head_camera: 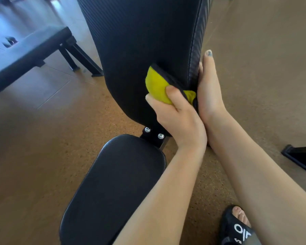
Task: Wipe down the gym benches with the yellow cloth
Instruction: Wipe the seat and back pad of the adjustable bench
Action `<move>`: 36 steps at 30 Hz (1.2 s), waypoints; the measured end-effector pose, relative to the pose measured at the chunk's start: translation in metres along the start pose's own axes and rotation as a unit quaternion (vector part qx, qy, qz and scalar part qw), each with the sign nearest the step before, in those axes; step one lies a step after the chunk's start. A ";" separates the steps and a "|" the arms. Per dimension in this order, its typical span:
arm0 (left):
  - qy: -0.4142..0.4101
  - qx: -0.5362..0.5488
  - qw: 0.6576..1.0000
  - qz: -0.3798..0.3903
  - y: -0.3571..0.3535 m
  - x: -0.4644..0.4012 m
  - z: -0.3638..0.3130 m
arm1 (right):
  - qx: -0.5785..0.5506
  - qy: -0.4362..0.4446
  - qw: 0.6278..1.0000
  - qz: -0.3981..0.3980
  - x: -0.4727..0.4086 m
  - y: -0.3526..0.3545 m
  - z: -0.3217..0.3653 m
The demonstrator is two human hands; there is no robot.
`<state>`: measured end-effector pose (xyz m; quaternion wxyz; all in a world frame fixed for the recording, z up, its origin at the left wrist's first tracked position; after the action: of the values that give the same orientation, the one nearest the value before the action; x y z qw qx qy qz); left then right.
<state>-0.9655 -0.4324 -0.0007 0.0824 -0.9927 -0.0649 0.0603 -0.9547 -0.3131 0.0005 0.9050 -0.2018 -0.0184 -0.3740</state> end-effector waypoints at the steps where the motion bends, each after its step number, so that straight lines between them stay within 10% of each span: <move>1: -0.056 -0.014 0.998 0.017 -0.004 0.001 -0.011 | -0.007 0.004 1.000 0.010 0.000 0.001 0.001; 7: -0.150 -0.104 0.981 0.069 0.009 -0.016 0.024 | 0.003 -0.002 1.000 0.001 0.002 0.001 -0.002; 14: 0.231 -0.117 0.961 -0.094 0.073 -0.063 0.129 | 0.044 -0.016 0.998 -0.049 0.000 0.003 -0.004; 19: 0.032 0.076 0.992 -0.091 0.028 -0.115 0.011 | 0.010 -0.004 0.999 -0.044 -0.002 0.002 -0.004; 24: -0.179 -0.025 0.977 -0.113 0.016 -0.116 -0.043 | 0.000 0.006 0.999 -0.037 -0.003 0.000 -0.004; 32: 0.220 -0.096 0.966 -0.095 0.072 -0.106 0.113 | 0.030 0.003 0.997 -0.071 0.003 0.001 -0.003; 36: 0.174 0.012 0.979 -0.104 0.048 -0.115 0.057 | 0.031 -0.003 0.996 -0.085 0.005 0.002 -0.003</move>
<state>-1.0805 -0.4865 -0.0520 0.1097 -0.9748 -0.1513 -0.1218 -0.9499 -0.3158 -0.0023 0.8756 -0.1724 -0.0504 -0.4484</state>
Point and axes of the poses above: each hand's wrist, its own x-axis away from the middle knuckle, its own y-axis out of the back of the hand, z = x × y, the point moved 9 cm from there along -x, towards the middle knuckle, and after that the axes turned 2 degrees about -z, right-handed, at the moved point
